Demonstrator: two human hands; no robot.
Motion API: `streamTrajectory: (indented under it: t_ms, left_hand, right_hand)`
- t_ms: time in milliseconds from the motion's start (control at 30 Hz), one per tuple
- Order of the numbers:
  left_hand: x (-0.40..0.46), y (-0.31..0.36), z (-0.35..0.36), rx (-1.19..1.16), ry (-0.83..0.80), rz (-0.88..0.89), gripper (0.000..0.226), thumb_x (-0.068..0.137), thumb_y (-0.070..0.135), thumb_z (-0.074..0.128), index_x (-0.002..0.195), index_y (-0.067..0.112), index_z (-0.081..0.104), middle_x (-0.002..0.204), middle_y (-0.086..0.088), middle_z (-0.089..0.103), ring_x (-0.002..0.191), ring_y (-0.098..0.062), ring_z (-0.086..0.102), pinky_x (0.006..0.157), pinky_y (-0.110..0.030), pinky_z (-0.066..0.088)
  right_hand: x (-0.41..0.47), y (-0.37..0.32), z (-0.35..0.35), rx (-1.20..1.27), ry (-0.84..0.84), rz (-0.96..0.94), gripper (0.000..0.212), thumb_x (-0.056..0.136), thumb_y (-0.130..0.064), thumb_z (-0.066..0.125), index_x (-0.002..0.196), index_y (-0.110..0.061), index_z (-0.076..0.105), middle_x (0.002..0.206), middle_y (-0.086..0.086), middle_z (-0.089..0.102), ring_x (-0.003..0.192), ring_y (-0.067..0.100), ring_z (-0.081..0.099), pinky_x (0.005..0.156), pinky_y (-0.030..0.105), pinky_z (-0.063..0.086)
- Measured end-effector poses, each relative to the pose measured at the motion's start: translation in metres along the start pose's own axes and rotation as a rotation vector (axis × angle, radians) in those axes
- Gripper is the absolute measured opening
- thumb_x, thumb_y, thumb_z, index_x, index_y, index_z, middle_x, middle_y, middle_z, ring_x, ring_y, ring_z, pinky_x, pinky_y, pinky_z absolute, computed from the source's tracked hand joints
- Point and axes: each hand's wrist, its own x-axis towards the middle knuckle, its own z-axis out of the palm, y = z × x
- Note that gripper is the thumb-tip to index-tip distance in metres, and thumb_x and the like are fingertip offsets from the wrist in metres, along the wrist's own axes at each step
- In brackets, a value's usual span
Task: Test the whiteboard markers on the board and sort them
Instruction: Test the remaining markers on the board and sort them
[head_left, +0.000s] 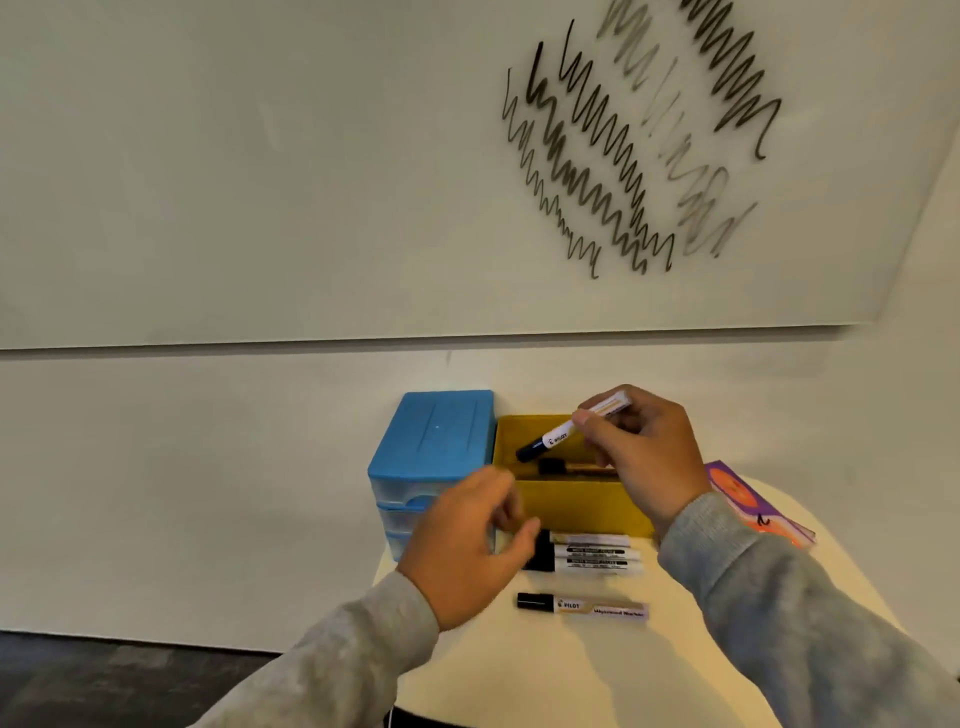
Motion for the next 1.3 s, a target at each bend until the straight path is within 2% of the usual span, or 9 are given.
streamTrajectory:
  t_ms: [100,200,367,533,667,800,933,1067,1300]
  left_hand:
    - [-0.015,-0.003,0.022,0.137,-0.521,0.054,0.022,0.095,0.045,0.058,0.108,0.028,0.065,0.103,0.012,0.057,0.089,-0.004,0.054,0.082,-0.029,0.053]
    - [-0.024,-0.008,0.044,0.169,-0.673,0.011,0.040,0.098,0.048,0.052,0.133,0.028,0.060,0.129,0.009,0.052,0.112,-0.013,0.055,0.098,-0.026,0.046]
    - [-0.021,-0.008,0.042,0.189,-0.604,0.011,0.047,0.102,0.046,0.046,0.146,0.029,0.048,0.135,0.010,0.044,0.114,-0.013,0.052,0.098,-0.023,0.042]
    - [0.008,0.001,0.004,-0.100,-0.311,-0.189,0.027,0.100,0.036,0.056,0.123,0.025,0.064,0.105,0.011,0.066,0.088,0.001,0.061,0.082,-0.020,0.053]
    - [0.021,0.015,-0.015,-0.362,-0.170,-0.249,0.014,0.098,0.036,0.059,0.107,0.026,0.062,0.090,0.004,0.065,0.073,-0.014,0.067,0.067,-0.024,0.056]
    - [0.027,0.023,-0.025,-0.118,0.109,-0.156,0.021,0.093,0.046,0.061,0.092,0.029,0.050,0.070,0.005,0.054,0.061,-0.009,0.050,0.057,-0.031,0.048]
    - [0.029,0.025,-0.033,0.045,0.043,-0.087,0.021,0.100,0.048,0.046,0.103,0.028,0.050,0.072,0.012,0.050,0.064,-0.007,0.049,0.056,-0.027,0.038]
    - [0.031,0.036,-0.043,0.036,0.031,-0.023,0.032,0.104,0.049,0.033,0.092,0.025,0.050,0.069,0.009,0.049,0.063,-0.011,0.049,0.059,-0.041,0.046]
    - [0.034,0.077,-0.061,-0.309,0.063,-0.053,0.041,0.104,0.045,0.037,0.066,0.033,0.042,0.057,0.010,0.037,0.053,-0.008,0.035,0.054,-0.040,0.034]
  right_hand:
    - [0.002,0.003,-0.005,-0.010,0.035,0.015,0.008,0.089,-0.016,0.075,0.081,-0.015,0.074,0.065,0.007,0.067,0.054,0.016,0.057,0.055,0.027,0.048]
    - [0.001,0.009,-0.005,-0.015,0.033,0.046,0.009,0.091,-0.019,0.072,0.082,-0.015,0.073,0.066,0.007,0.066,0.055,0.016,0.057,0.058,0.031,0.050]
    - [-0.002,0.012,-0.002,0.023,0.050,0.075,0.011,0.094,-0.020,0.068,0.086,-0.014,0.071,0.072,0.016,0.064,0.055,0.019,0.056,0.064,0.041,0.053]
    - [-0.007,0.007,0.002,0.188,0.083,0.160,0.018,0.098,-0.021,0.064,0.093,-0.004,0.066,0.069,0.009,0.060,0.060,0.024,0.052,0.061,0.037,0.050]
    - [-0.010,-0.004,0.011,0.286,0.052,0.215,0.020,0.099,-0.025,0.062,0.085,-0.010,0.065,0.064,0.005,0.060,0.057,0.022,0.051,0.059,0.036,0.047]
    - [-0.012,-0.018,0.016,0.363,0.029,0.215,0.021,0.100,-0.027,0.059,0.086,-0.012,0.063,0.063,0.004,0.061,0.056,0.019,0.053,0.059,0.036,0.043]
    - [-0.017,-0.034,0.022,0.411,-0.030,0.209,0.022,0.100,-0.028,0.058,0.087,-0.010,0.061,0.063,0.007,0.060,0.052,0.019,0.050,0.056,0.034,0.041]
    - [-0.015,-0.054,0.026,0.425,-0.105,0.210,0.025,0.099,-0.029,0.060,0.083,-0.012,0.065,0.062,0.005,0.057,0.054,0.017,0.048,0.051,0.026,0.039]
    - [-0.002,-0.080,0.020,0.522,-0.166,0.050,0.026,0.097,-0.026,0.060,0.077,-0.009,0.062,0.053,0.005,0.045,0.042,0.014,0.033,0.041,0.022,0.024]
